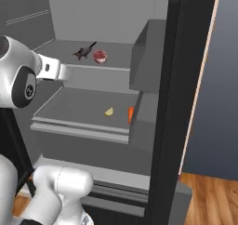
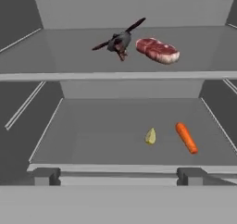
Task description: Gather the lemon wedge and carrot from the fridge and place them on a tray on the dining counter. Then gather the steak and fish from the fridge and place them on the other tray.
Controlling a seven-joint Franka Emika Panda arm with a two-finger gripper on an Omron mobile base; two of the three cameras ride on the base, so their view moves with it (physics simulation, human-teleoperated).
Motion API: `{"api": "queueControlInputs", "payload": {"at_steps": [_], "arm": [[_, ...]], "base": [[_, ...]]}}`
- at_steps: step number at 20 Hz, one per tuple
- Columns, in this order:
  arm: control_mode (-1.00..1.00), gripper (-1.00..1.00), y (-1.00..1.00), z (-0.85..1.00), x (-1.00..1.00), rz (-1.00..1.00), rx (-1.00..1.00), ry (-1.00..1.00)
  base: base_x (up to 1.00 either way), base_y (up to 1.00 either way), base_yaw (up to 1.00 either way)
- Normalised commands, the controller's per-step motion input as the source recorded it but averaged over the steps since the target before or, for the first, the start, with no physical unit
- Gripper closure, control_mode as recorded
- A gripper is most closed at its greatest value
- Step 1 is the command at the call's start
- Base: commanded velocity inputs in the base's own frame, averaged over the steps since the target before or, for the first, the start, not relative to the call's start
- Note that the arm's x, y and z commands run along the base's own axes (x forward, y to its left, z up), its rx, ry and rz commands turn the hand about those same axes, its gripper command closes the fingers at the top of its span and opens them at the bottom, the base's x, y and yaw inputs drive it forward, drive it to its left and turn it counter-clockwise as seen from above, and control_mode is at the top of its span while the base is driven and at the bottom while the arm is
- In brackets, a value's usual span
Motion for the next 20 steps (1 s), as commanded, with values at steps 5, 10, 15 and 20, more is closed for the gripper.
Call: {"api": "queueControlInputs", "payload": {"at_steps": [5,10,15,20], "arm": [[-1.00,-1.00,-0.09,0.05,0.00,0.00,0.00,-0.02],[-1.00,-1.00,-0.06,0.56,0.61,0.00,0.00,-0.13],[-1.00,-1.00,0.04,0.07,1.00,0.00,-0.01,-0.03],[-1.00,-1.00,0.06,-0.61,1.00,0.01,-0.08,0.06]], "base": [[0.34,-0.28,0.00],[0.00,0.00,0.00],[0.00,0.00,0.00],[0.00,0.00,0.00]]}}
